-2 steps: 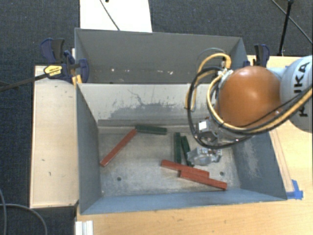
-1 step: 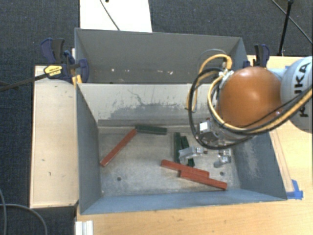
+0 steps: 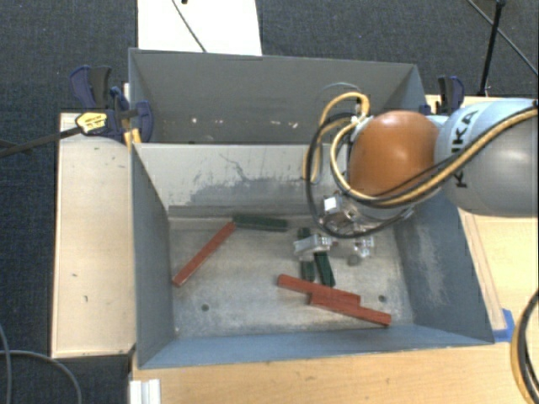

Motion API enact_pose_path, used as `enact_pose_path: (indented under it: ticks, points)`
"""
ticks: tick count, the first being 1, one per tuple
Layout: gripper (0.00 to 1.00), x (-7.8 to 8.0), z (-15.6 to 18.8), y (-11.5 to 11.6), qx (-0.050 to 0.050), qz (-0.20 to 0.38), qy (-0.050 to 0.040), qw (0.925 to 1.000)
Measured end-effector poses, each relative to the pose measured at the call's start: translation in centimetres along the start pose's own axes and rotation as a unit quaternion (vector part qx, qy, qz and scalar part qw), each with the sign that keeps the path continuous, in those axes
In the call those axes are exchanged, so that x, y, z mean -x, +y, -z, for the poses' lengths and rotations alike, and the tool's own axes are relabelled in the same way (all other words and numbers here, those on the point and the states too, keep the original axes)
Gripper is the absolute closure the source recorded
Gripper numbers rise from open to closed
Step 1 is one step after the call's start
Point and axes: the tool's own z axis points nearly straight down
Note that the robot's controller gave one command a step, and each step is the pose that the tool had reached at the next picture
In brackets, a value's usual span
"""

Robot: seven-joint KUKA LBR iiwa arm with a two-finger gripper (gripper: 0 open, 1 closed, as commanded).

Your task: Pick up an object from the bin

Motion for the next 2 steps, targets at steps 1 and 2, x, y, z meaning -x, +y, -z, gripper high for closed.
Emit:
enact_pose_path:
  ticks: [1,2]
  points:
    - [1.00,0.1,0.6,-0.1,-0.001,-0.001,-0.0001,1.0000]
    - [1.00,-0.5,17.9,2.2,-0.004,0.030,0.0009,0.9995]
